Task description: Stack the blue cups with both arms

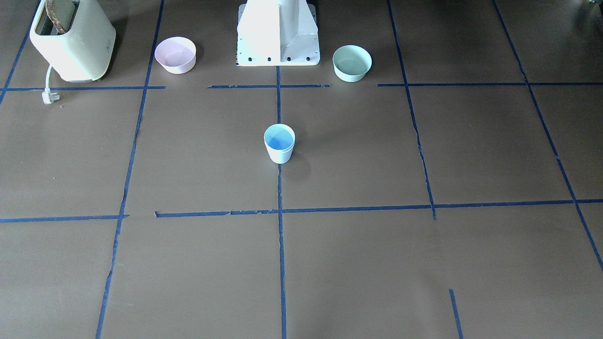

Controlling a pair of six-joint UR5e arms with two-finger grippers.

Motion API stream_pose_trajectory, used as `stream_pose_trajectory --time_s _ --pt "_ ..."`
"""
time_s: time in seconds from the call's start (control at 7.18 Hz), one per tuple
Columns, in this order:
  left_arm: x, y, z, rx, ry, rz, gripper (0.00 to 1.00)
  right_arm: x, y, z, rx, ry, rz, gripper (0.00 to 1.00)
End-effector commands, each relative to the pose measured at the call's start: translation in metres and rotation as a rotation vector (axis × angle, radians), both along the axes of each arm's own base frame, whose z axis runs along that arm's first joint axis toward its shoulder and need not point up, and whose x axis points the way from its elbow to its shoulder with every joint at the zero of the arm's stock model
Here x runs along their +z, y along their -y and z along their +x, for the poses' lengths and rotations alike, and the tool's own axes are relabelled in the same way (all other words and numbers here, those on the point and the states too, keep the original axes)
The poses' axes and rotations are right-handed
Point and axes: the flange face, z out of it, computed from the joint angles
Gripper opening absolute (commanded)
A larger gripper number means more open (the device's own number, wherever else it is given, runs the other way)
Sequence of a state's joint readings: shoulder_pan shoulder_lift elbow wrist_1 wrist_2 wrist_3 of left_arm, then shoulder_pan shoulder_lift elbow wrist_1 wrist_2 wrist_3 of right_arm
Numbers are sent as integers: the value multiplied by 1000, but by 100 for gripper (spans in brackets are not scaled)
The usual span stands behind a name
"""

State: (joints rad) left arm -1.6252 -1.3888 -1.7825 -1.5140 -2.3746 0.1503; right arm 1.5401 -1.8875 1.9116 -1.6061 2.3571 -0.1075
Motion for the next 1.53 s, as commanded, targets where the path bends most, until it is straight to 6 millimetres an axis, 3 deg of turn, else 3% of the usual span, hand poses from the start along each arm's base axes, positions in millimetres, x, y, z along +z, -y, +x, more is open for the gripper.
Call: stream_pose_trajectory --time_s 0.0,1.39 --pt "0 0 2 4 0 -1 100 0 0 0 0 1 -1 100" --pt "1 2 10 24 0 -1 100 3 -2 0 -1 0 -8 100"
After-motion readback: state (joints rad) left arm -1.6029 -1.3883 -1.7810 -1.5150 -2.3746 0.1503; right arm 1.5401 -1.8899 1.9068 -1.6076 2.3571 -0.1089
